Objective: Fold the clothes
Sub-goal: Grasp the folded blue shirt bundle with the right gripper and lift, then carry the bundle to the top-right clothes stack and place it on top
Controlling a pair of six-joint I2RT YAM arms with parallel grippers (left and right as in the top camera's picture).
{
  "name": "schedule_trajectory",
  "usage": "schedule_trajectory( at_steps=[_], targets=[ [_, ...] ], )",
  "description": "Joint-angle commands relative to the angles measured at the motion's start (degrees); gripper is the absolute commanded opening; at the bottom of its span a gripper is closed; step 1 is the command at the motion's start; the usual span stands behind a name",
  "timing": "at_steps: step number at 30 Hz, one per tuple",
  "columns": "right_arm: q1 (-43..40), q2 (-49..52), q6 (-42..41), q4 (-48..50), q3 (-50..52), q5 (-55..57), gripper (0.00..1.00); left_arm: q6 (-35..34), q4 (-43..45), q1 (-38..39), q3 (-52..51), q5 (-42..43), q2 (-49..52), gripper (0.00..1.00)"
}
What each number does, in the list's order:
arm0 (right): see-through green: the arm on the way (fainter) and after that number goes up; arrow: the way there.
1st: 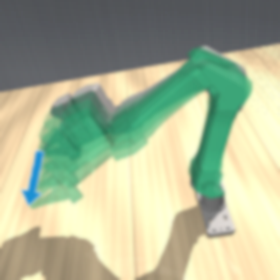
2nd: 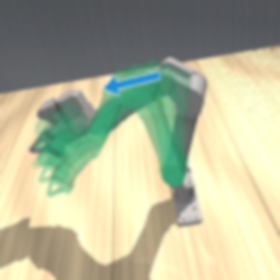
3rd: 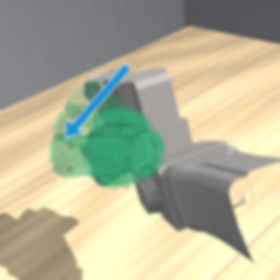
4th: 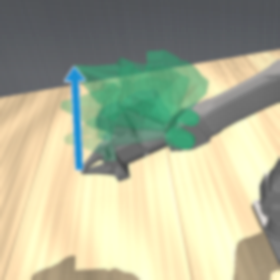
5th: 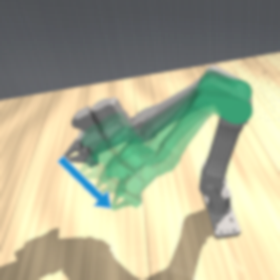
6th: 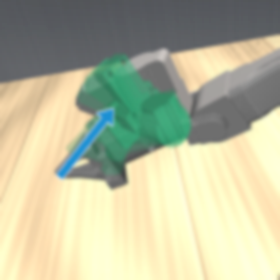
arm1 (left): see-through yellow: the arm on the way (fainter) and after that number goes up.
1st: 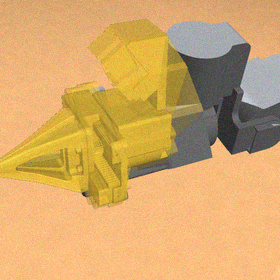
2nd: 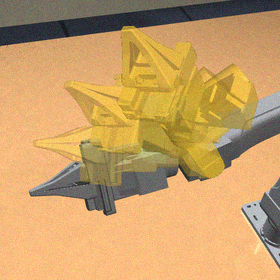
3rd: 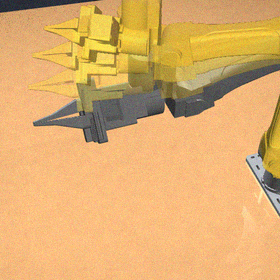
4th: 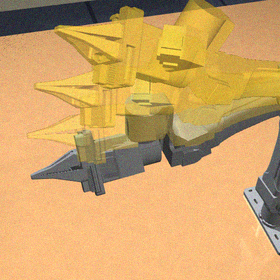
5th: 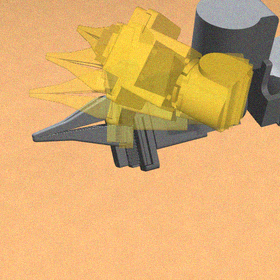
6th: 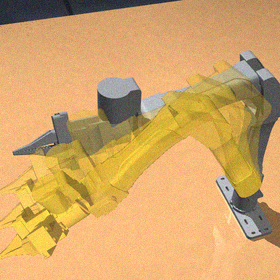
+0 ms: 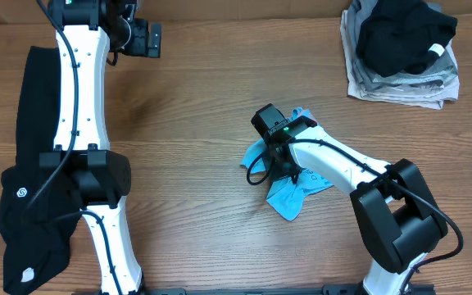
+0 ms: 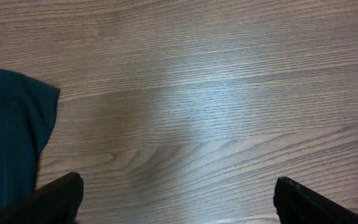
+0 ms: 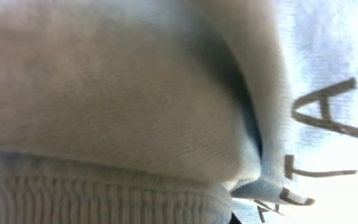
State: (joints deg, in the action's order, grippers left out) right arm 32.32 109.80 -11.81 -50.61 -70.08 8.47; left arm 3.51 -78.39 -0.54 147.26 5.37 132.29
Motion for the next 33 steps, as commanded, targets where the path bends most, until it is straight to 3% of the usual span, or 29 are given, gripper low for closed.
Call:
schedule_trajectory(
  at_steps=[1,23,33],
  targets=[
    [-1.84,4.04,-3.1,0.5,0.11,0.96,0.04,0.11,0.02,-0.57,0.98,0.66,0.46,1.0],
    [-13.64,-9.33,-4.28,-18.58,-22.32,0.96,0.04,0.11,0.31,-0.57,0.96,1.9,0.46,1.0],
    [-24.46,-11.43,2.91,-25.24,-39.43,6.56,0.04,0.11,0.31,-0.57,0.98,1.77,0.46,1.0]
  ],
)
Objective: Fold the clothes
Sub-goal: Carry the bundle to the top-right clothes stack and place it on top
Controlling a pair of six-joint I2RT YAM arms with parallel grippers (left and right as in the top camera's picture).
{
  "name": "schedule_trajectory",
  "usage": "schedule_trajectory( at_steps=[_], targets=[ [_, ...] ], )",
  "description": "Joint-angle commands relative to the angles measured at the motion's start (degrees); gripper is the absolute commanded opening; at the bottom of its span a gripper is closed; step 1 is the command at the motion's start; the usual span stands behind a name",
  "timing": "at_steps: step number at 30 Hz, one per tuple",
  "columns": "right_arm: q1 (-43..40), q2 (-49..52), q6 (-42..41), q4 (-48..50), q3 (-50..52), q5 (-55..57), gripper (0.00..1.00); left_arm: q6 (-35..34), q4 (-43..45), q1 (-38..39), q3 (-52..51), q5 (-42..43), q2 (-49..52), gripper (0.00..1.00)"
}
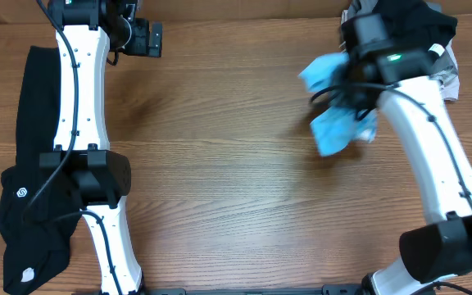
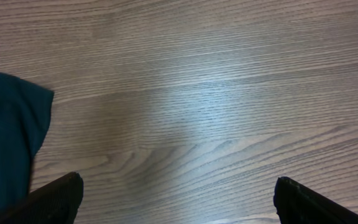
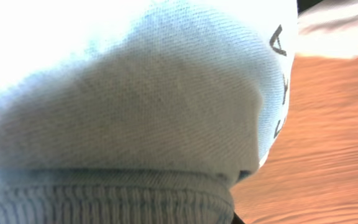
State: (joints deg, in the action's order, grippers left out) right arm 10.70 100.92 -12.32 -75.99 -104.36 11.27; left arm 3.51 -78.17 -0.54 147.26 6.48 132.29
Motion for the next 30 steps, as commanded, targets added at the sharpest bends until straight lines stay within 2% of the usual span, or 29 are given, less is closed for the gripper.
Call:
schedule_trajectory(
  at_steps=[1,6,14,17,30],
  targets=[
    [-4.33,-2.56,3.93,0.0,-7.19,4.44,0.04,0.13,0.15,-0.57,0.98,0.61,0.46,1.0],
    [-9.84,-2.56,9.73,2.75,-12.61,8.76,0.04,0.11,0.94,-0.57,0.98,0.61,0.46,1.0],
    [-15.96,0.28,26.01,21.07,-12.87,9.42,0.04,0.11,2.73,-0.55,0.98,0.63,0.46,1.0],
    [-16.57,3.82,28.98,28.06,-12.87,9.97,0.04,0.11,3.32,-0.44,0.98,0.63,0.46,1.0],
    [-16.57,25.94,28.26,50.34,-12.87,11.13,0.04,0.2,4.98,-0.42,0.98,0.59,0.57,1.0]
  ],
)
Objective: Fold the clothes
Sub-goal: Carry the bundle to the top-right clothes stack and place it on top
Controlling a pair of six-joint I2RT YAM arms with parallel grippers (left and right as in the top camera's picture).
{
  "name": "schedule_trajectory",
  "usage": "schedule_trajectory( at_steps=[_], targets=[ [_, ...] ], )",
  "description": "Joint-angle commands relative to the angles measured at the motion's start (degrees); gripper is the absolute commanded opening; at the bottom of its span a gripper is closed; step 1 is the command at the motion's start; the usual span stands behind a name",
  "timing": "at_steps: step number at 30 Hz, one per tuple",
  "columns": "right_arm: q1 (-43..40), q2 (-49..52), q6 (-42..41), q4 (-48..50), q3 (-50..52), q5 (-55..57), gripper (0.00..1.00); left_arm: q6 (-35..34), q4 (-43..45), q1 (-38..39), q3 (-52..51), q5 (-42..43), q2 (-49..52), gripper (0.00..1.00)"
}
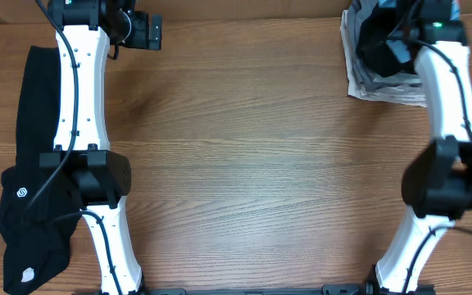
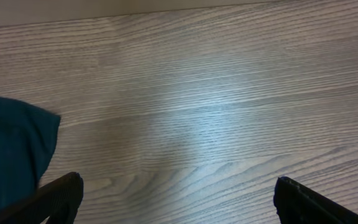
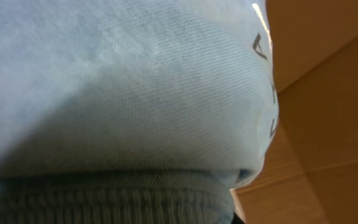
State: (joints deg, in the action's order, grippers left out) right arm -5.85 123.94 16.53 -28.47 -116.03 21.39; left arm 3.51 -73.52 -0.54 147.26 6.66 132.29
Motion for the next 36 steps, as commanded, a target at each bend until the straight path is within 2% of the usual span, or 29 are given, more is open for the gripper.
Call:
schedule_trajectory(
  at_steps=[1,3,4,5,6,7,8,16,21,22,25,26,29,31,32,33,35,36],
  targets=[
    [-0.02,4.2,-1.01,3.63,-1.2,0.81,0.04,0.2,0.39,-0.42,0.98,0.42,0.59,1.0],
    [-0.02,6.56,-2.23,4.31,-1.2,0.42,0.04,0.17,0.7,-0.42,0.98,0.44,0.81,1.0],
    [-0.02,7.41,-3.43,4.42,-1.2,0.39,0.08,0.17,0.9,-0.42,0.98,0.44,0.98,1.0],
    [-0.02,7.98,-5.38,4.26,-1.2,0.26,0.45,0.15,1.2,-0.42,0.96,0.44,1.14,1.0],
    [-0.02,7.98,-6.47,3.87,-1.2,-0.66,0.77,0.15,1.42,-0.42,0.96,0.44,1.38,1.0],
    [0.0,7.85,-7.45,3.39,-1.33,-2.36,0.94,0.15,1.57,-0.42,0.96,0.44,1.44,1.0],
    [0.02,7.3,-7.93,2.36,-1.79,-4.48,1.0,0.15,1.68,-0.42,0.98,0.44,1.49,1.0],
    [0.24,1.55,-12.13,-14.78,-15.08,-22.8,1.0,0.13,3.3,-0.42,0.96,0.46,1.49,1.0],
    [-0.37,0.15,-12.11,-16.39,-20.24,-21.94,0.99,0.13,3.26,-0.42,0.96,0.44,1.49,1.0],
    [-0.72,0.17,-12.11,-15.69,-20.22,-21.4,0.87,0.15,3.28,-0.42,0.98,0.44,1.49,1.0],
    [-1.75,1.51,-12.63,-14.47,-20.06,-20.11,0.29,0.13,3.37,-0.42,0.96,0.44,1.49,1.0],
    [-2.21,2.29,-13.7,-14.01,-20.06,-19.71,0.23,0.13,3.41,-0.42,0.96,0.44,1.49,1.0],
    [-3.72,5.2,-15.61,-11.61,-20.06,-20.83,0.23,0.13,3.74,-0.42,0.96,0.44,1.49,1.0],
    [-4.63,7.96,-15.61,-9.01,-20.06,-24.39,0.33,0.13,3.93,-0.42,0.96,0.44,1.49,1.0],
    [-4.98,9.46,-15.74,-7.63,-20.06,-25.92,0.41,0.13,3.98,-0.42,0.96,0.44,1.49,1.0],
    [-5.42,12.15,-17.2,-5.64,-20.06,-26.53,0.58,0.13,4.02,-0.42,0.98,0.44,1.49,1.0],
    [-5.62,15.76,-18.58,-4.39,-20.06,-26.75,0.74,0.13,4.02,-0.42,0.98,0.44,1.49,1.0],
    [-5.64,19.37,-18.53,-4.59,-20.06,-27.28,0.85,0.13,4.0,-0.42,0.96,0.44,1.49,1.0]
  ],
)
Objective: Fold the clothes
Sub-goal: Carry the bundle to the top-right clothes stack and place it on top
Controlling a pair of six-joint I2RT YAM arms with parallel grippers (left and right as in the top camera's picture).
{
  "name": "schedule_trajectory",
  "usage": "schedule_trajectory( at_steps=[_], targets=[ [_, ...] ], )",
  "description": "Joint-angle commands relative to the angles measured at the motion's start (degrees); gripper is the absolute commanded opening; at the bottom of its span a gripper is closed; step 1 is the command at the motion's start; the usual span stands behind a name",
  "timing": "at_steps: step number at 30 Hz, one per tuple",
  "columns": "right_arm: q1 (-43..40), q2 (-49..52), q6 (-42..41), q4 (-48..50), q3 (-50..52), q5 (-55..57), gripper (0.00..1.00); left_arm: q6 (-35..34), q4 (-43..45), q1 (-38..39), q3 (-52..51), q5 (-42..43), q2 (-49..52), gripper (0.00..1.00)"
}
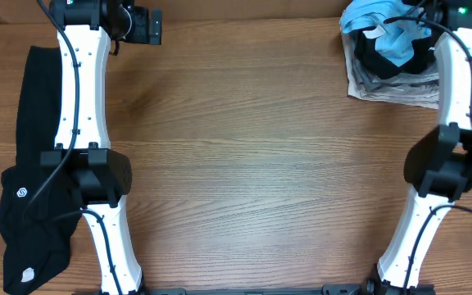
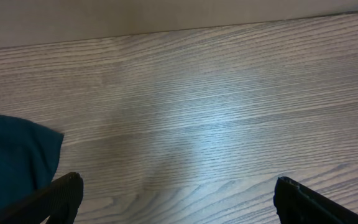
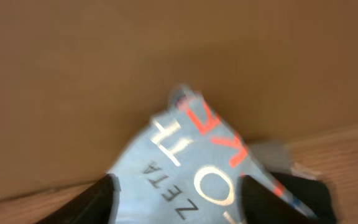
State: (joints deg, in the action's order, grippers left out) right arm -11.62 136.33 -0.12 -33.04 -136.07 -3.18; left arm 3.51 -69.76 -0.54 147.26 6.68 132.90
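Observation:
A light blue garment (image 1: 381, 26) with printed letters lies crumpled on top of the clothes pile (image 1: 396, 82) at the back right corner. In the right wrist view the blue garment (image 3: 191, 168) lies beyond the fingers, lettering up. My right gripper (image 3: 179, 186) is open just above it, holding nothing; overhead, the right gripper (image 1: 433, 12) sits at the frame's top edge. My left gripper (image 1: 148, 26) hovers at the back left. In its own view the left gripper (image 2: 178, 183) stands open over bare wood.
A long black garment (image 1: 31, 156) lies along the left table edge, partly under the left arm. A dark teal cloth corner (image 2: 11, 162) shows at the left of the left wrist view. A black garment (image 1: 379, 56) sits on the pile's grey folded clothes. A brown wall (image 3: 166, 50) stands behind.
My right gripper was shut on the blue garment, which filled its view. Now it is open and the garment lies on the pile at the back right. The left gripper barely shifted.
My right gripper was down on the blue garment in the table's middle. Then it held the garment in the air toward the back right. Then it was at the pile's corner, still holding it. Now the garment rests on the pile, let go. The left arm stayed put.

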Motion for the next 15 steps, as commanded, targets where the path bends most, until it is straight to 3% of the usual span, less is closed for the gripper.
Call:
schedule_trajectory(
  at_steps=[1,3,7,15],
  targets=[
    [0.13,9.05,-1.9,-0.59,-0.02,-3.02,0.91,0.13,0.22,-0.42,0.96,0.42,0.87,1.0],
    [0.09,13.33,-2.75,-2.51,-0.02,-2.91,0.99,0.15,0.22,-0.42,0.96,0.42,0.87,1.0],
    [-1.09,18.86,-6.01,-6.36,-0.02,-2.95,1.0,0.15,0.17,-0.42,0.96,0.42,0.87,1.0],
    [-5.2,14.03,-6.1,-15.69,-3.15,-3.39,1.0,0.15,0.17,-0.42,0.96,0.42,0.87,1.0]
  ],
)
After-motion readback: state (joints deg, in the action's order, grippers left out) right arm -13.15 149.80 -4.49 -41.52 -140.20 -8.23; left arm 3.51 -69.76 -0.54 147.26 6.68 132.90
